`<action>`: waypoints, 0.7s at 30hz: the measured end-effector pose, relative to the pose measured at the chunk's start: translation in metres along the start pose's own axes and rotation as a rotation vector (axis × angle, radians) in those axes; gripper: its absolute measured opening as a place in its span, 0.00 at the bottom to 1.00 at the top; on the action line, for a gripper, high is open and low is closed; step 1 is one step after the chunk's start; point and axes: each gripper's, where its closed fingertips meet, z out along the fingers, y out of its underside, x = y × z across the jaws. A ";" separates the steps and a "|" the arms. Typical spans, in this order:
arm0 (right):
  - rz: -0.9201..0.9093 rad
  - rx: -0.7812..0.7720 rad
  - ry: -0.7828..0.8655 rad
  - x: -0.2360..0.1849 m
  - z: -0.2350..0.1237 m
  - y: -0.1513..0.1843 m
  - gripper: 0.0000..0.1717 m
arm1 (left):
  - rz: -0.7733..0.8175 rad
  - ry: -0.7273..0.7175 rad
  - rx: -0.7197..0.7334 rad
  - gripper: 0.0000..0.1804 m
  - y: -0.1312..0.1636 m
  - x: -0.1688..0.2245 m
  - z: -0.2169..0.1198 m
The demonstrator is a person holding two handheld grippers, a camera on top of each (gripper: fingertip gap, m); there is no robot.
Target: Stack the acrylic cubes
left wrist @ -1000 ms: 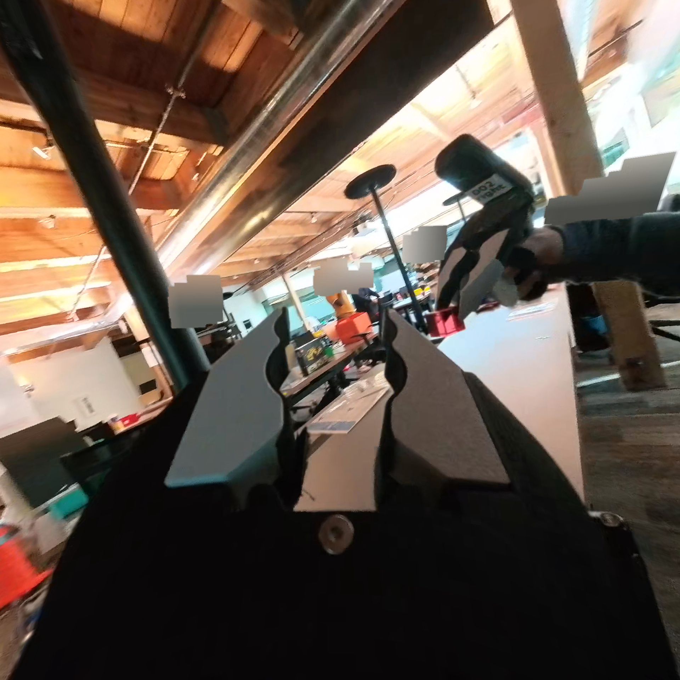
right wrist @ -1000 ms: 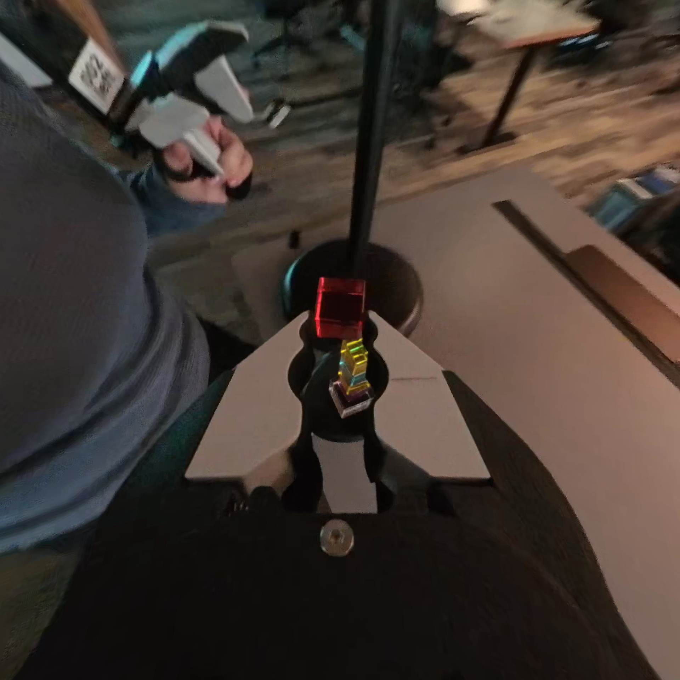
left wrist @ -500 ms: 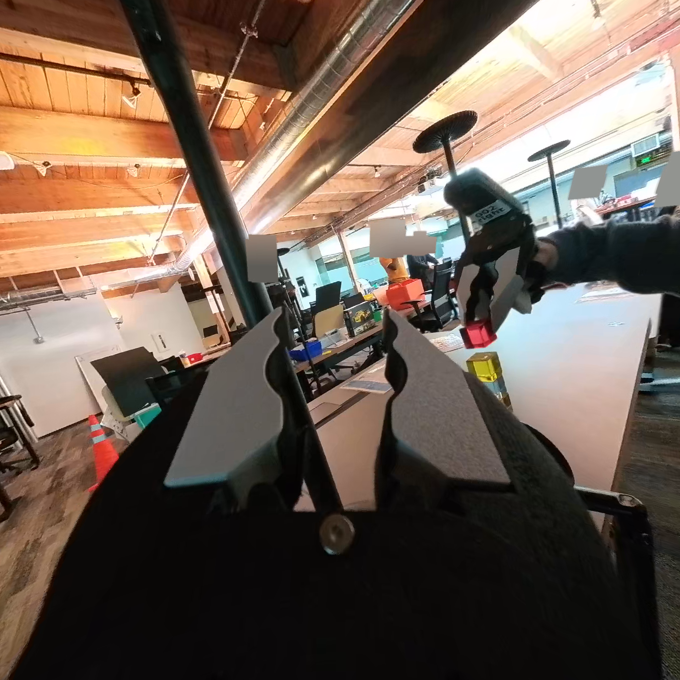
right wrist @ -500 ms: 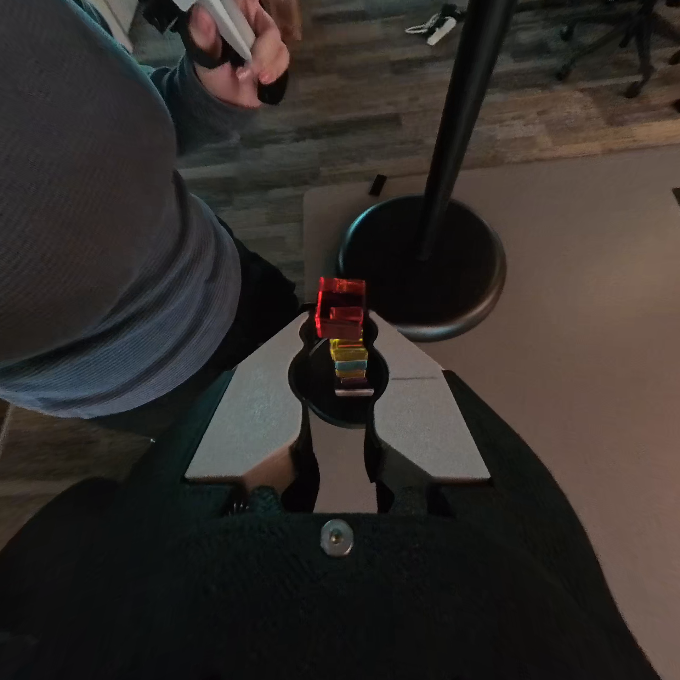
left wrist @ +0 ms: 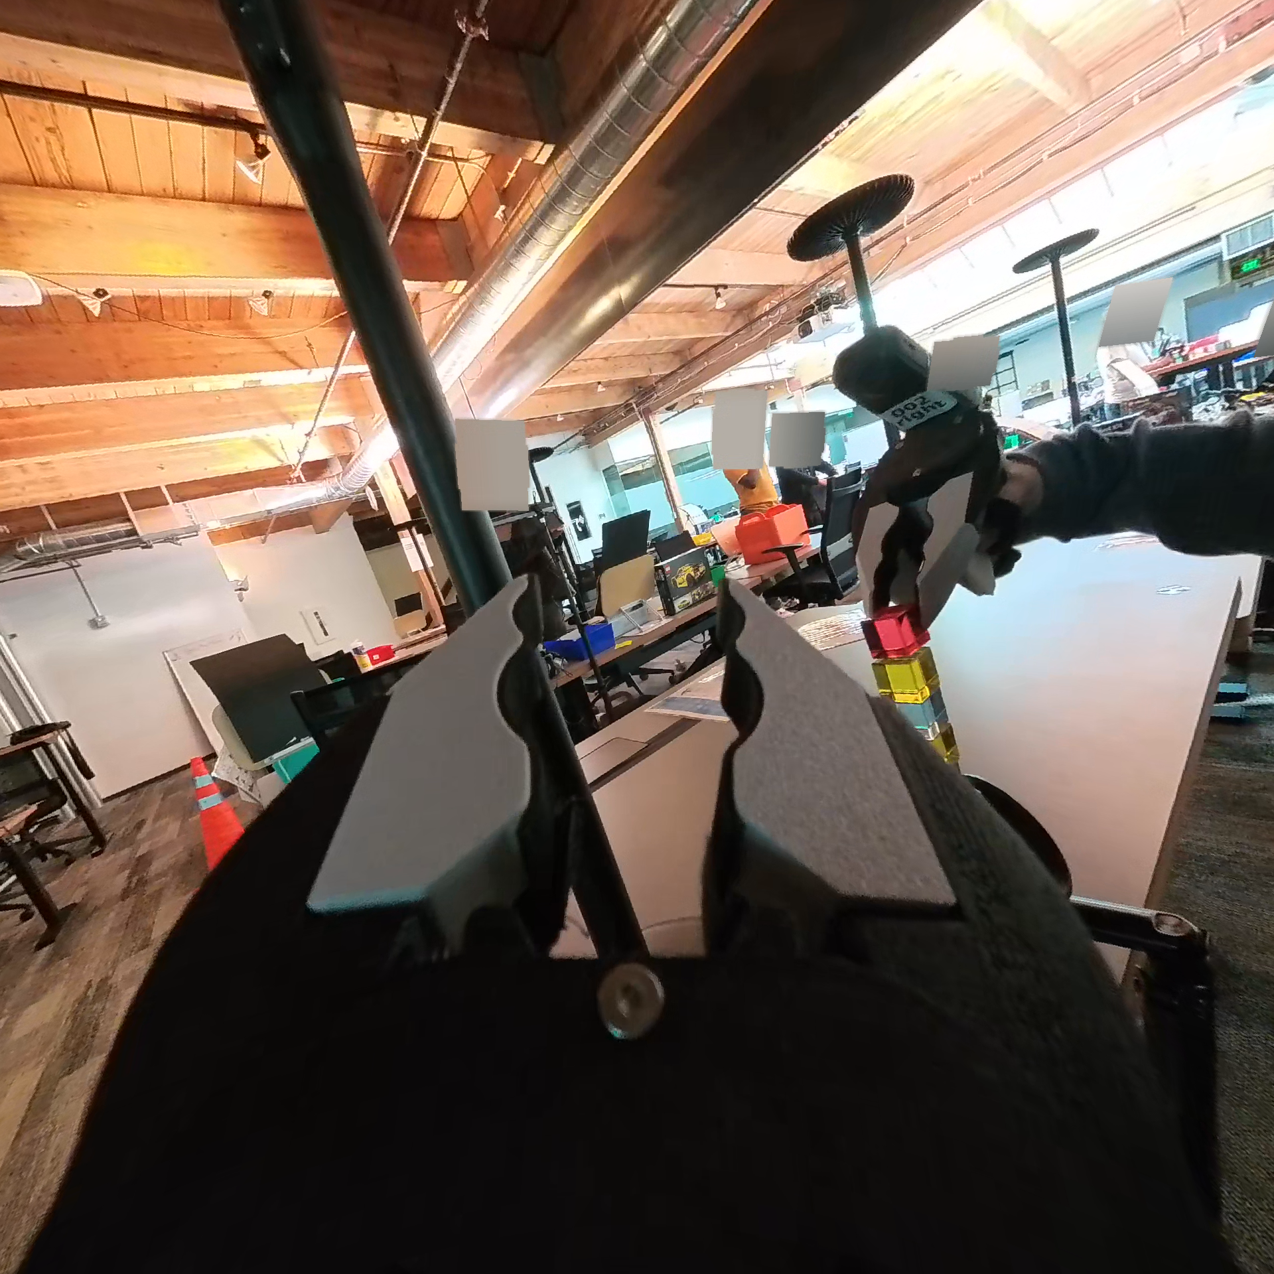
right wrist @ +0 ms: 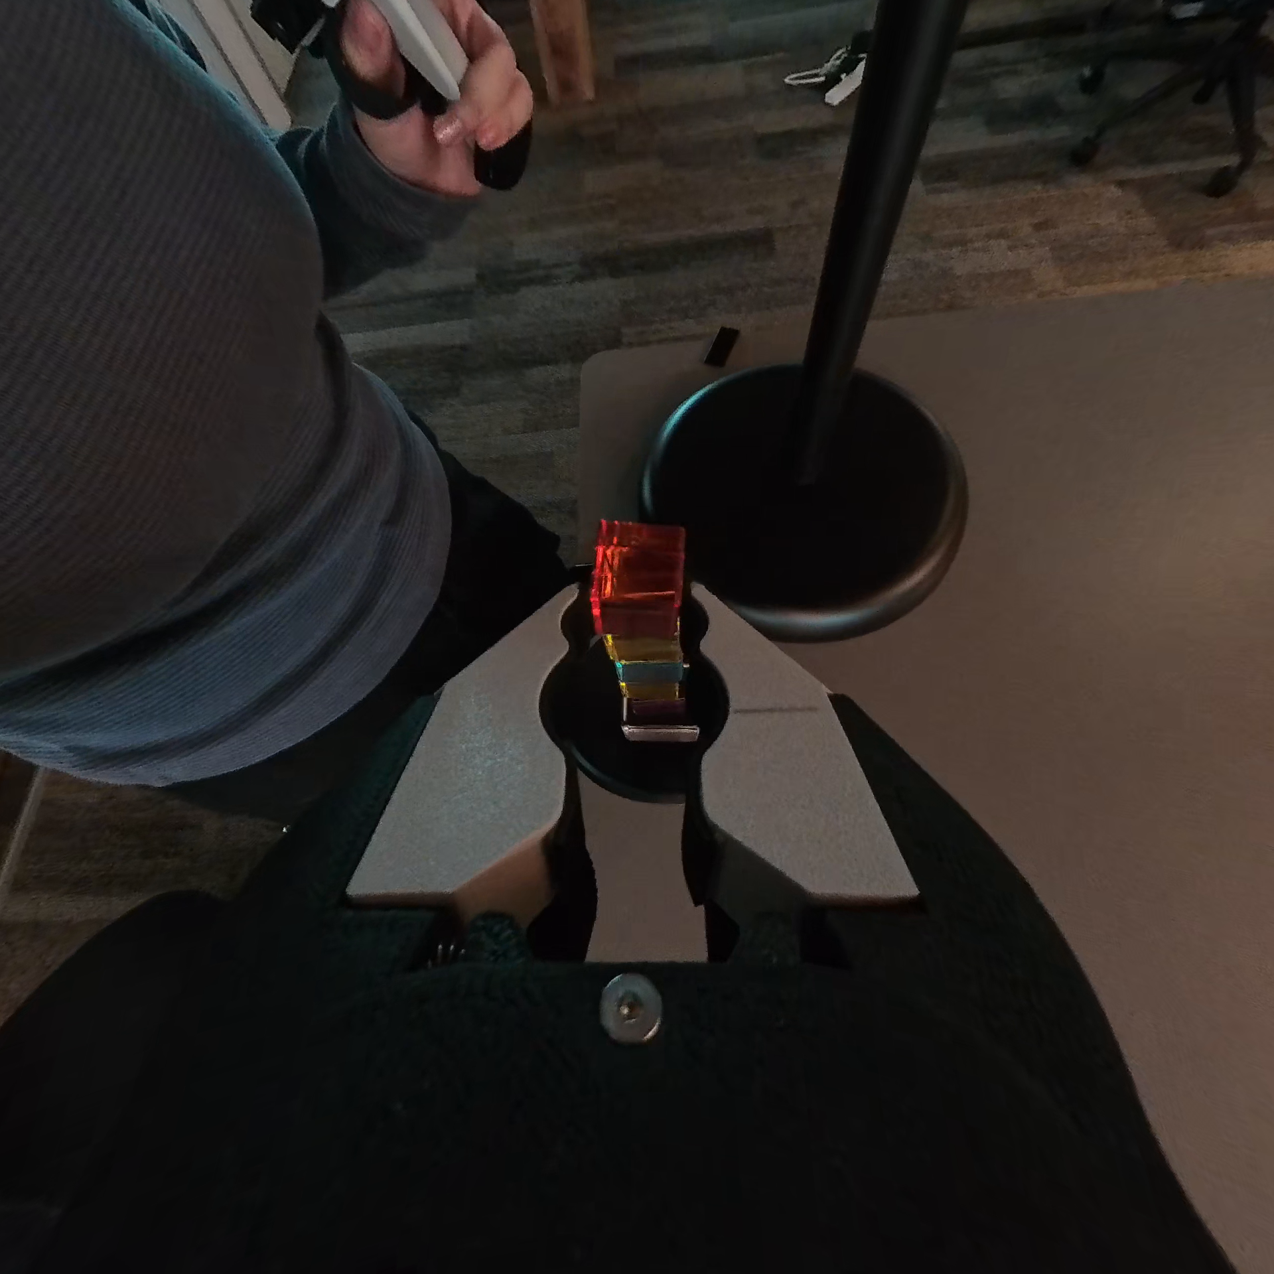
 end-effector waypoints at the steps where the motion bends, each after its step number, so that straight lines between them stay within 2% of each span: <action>1: -0.001 0.001 -0.001 0.000 0.000 0.000 0.13 | 0.000 0.000 -0.001 0.28 0.000 0.000 0.000; 16: 0.010 -0.008 -0.015 0.000 0.003 0.000 0.14 | 0.004 0.002 -0.004 0.28 0.000 -0.002 0.001; 21: 0.021 0.010 -0.010 0.001 0.002 -0.002 0.17 | 0.006 -0.002 -0.006 0.28 0.000 -0.004 0.000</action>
